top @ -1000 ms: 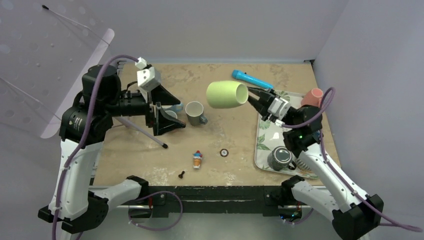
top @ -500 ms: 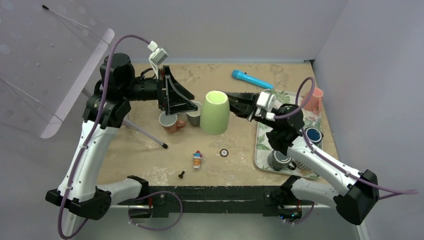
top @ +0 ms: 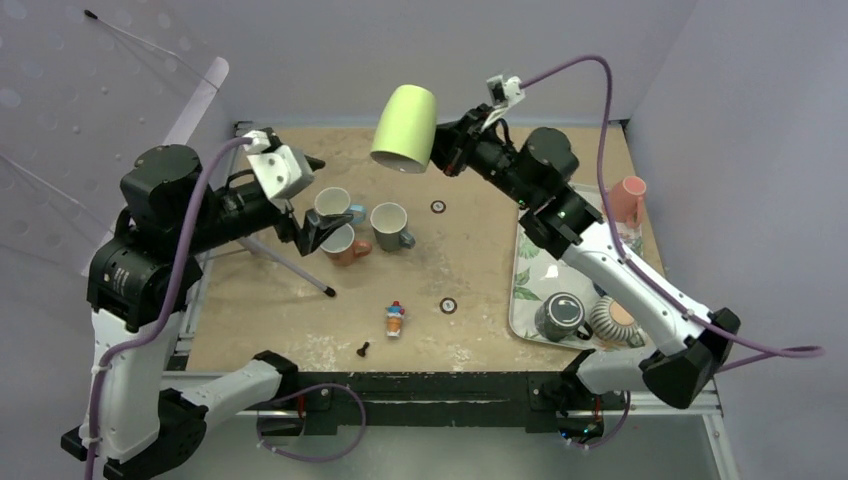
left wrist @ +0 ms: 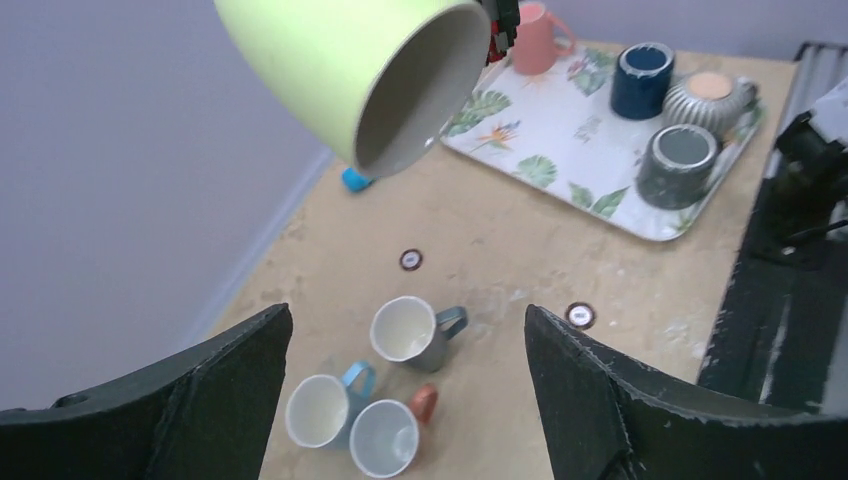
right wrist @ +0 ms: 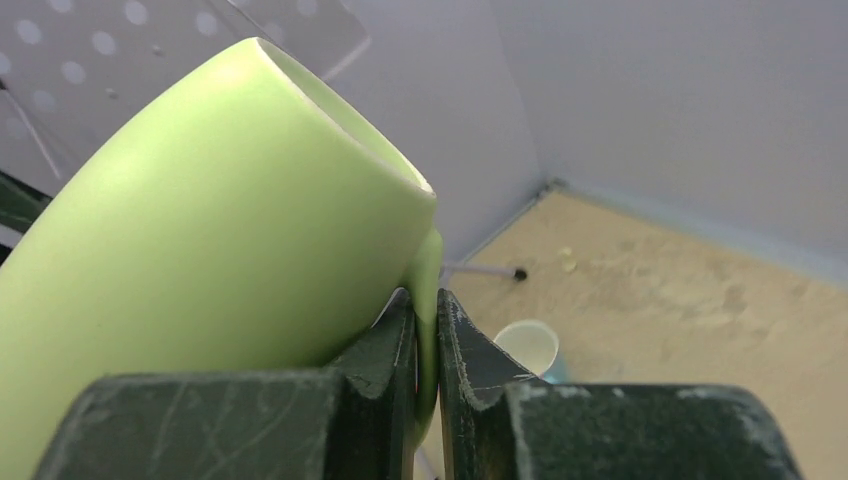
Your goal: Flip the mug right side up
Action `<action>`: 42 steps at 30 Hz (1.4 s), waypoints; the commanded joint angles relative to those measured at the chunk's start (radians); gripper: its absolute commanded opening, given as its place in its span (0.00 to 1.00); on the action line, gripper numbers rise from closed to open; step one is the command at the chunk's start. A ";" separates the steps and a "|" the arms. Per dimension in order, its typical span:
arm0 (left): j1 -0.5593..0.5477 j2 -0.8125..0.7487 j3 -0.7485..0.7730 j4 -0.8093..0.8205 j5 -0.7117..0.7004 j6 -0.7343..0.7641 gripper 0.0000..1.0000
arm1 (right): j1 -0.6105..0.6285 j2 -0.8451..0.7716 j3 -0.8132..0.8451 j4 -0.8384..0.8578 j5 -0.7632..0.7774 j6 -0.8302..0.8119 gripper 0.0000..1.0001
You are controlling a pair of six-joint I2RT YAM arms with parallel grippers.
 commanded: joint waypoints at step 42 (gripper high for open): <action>-0.053 0.165 -0.460 -0.199 -0.314 0.263 0.00 | -0.186 0.024 -0.069 -0.397 0.056 0.127 0.98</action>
